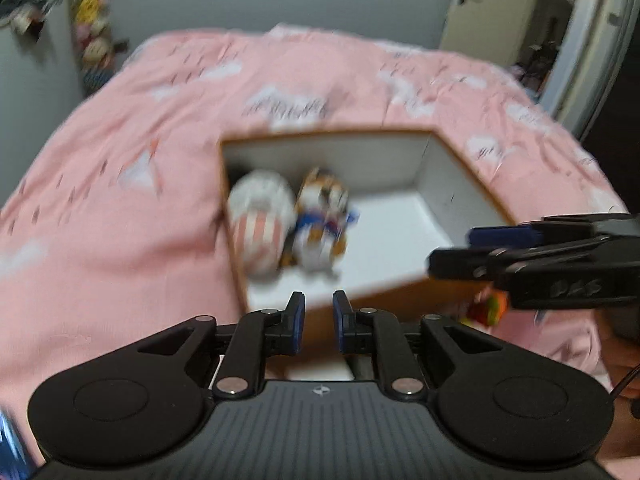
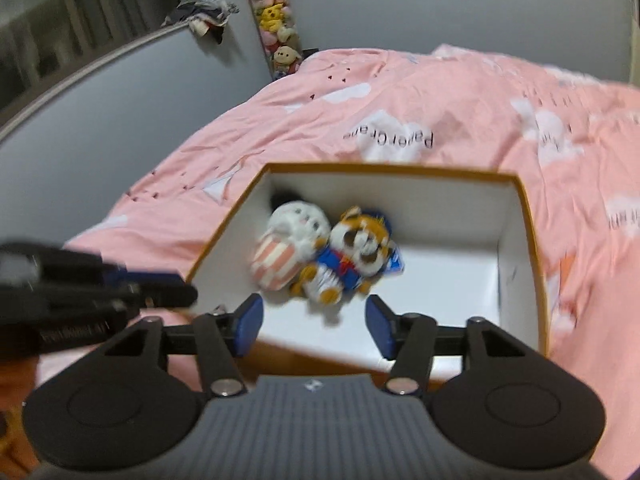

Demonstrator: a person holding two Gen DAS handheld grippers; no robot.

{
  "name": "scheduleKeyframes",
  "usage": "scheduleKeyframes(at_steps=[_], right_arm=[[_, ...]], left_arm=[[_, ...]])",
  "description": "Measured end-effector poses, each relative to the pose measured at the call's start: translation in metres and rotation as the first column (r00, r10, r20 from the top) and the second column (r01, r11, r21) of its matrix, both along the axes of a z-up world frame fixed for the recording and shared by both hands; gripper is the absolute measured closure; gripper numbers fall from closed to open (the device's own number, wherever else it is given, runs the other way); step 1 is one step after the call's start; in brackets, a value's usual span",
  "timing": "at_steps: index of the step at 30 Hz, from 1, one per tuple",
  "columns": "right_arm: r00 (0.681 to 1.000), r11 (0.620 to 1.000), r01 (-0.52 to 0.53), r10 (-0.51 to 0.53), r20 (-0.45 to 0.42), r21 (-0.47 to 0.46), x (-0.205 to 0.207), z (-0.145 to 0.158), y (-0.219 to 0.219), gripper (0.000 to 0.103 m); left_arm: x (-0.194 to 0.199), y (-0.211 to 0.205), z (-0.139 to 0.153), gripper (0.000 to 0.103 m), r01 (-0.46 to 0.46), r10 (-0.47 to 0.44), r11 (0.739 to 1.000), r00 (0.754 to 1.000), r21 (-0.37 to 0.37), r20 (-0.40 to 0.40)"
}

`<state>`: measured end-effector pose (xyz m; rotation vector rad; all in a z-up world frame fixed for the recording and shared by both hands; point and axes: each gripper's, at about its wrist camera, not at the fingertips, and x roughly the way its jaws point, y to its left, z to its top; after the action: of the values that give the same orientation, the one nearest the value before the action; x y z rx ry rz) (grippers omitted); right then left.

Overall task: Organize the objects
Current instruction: 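Withdraw both tools from the box toward the items beside it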

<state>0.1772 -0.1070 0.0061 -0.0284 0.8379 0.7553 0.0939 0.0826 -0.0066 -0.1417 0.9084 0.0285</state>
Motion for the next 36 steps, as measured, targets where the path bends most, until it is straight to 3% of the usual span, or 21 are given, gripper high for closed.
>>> scheduleKeyframes(at_steps=[4, 8, 10, 12, 17, 26, 29, 32, 36], right_arm=[[0.995, 1.000, -0.002, 0.004, -0.103, 0.013, -0.025, -0.017, -0.004, 0.035], [0.983, 0.999, -0.053, 0.049, -0.175, -0.013, -0.048, -0.035, 0.005, 0.027], [0.979, 0.997, -0.074, 0.068, -0.191, -0.023, -0.056, -0.039, 0.010, 0.015], [0.976, 0.994, -0.101, 0.092, -0.195, -0.034, -0.062, -0.041, 0.015, 0.014], [0.975, 0.989, -0.111, 0.089, -0.206, -0.100, -0.072, -0.050, 0.030, 0.016], [0.969, 0.973, -0.167, 0.132, -0.207, -0.157, -0.083, -0.062, 0.052, 0.029], [0.967, 0.972, -0.169, 0.132, -0.216, -0.165, -0.082, -0.069, 0.057, 0.031], [0.969, 0.975, -0.156, 0.120, -0.214, -0.159, -0.080, -0.070, 0.056, 0.040], [0.968, 0.977, -0.151, 0.116, -0.221, -0.148, -0.079, -0.070, 0.054, 0.040]], left_arm=[[-0.013, 0.003, -0.021, 0.085, -0.094, 0.093, 0.996, 0.989, 0.002, -0.119], [-0.021, 0.005, -0.035, 0.085, -0.131, 0.135, 0.991, 0.977, 0.032, -0.166], [-0.026, 0.006, -0.039, 0.085, -0.141, 0.147, 0.989, 0.974, 0.046, -0.175], [-0.029, 0.008, -0.042, 0.084, -0.149, 0.156, 0.988, 0.970, 0.047, -0.186], [-0.041, 0.013, -0.043, 0.084, -0.165, 0.169, 0.985, 0.970, 0.042, -0.176], [-0.046, 0.020, -0.044, 0.084, -0.169, 0.168, 0.986, 0.972, 0.005, -0.162], [-0.047, 0.021, -0.045, 0.084, -0.167, 0.165, 0.986, 0.973, 0.000, -0.161], [-0.046, 0.020, -0.045, 0.083, -0.161, 0.158, 0.987, 0.974, -0.002, -0.160], [-0.046, 0.019, -0.044, 0.082, -0.155, 0.152, 0.988, 0.975, -0.004, -0.161]])
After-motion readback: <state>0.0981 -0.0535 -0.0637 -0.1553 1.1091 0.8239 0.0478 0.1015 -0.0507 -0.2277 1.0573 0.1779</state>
